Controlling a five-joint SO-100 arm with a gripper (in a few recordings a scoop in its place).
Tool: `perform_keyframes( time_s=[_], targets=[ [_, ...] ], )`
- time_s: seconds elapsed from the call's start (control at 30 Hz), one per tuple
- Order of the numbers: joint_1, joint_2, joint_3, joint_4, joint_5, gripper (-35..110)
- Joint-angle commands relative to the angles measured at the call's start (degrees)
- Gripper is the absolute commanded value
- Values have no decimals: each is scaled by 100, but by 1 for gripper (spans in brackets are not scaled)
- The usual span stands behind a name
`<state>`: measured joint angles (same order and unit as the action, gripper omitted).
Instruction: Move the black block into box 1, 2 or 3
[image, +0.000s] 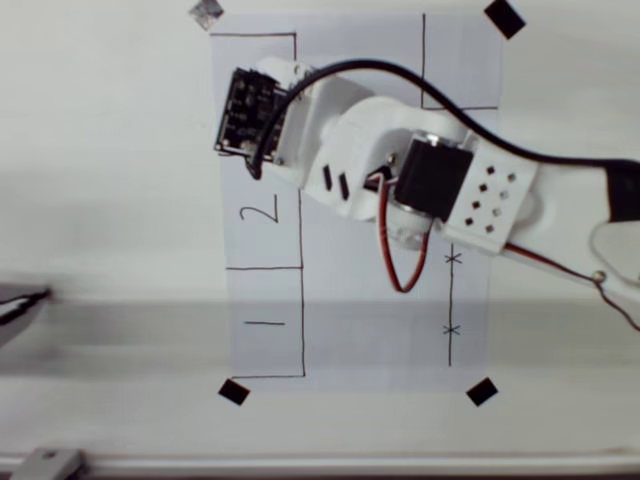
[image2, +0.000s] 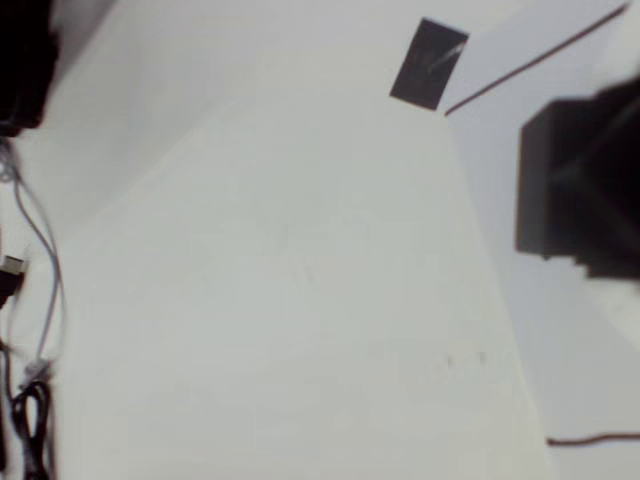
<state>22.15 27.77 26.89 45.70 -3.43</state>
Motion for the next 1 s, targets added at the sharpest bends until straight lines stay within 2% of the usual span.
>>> perform_keyframes(
  time_s=[0.0, 0.3, 0.6, 0.97],
  targets=[
    [97, 123, -448, -132, -53, 0],
    [97, -9, -536, -149, -62, 1],
    [105, -35, -580, -220, 70, 21],
    [-9, 343, -316, -158, 448, 29]
  ],
)
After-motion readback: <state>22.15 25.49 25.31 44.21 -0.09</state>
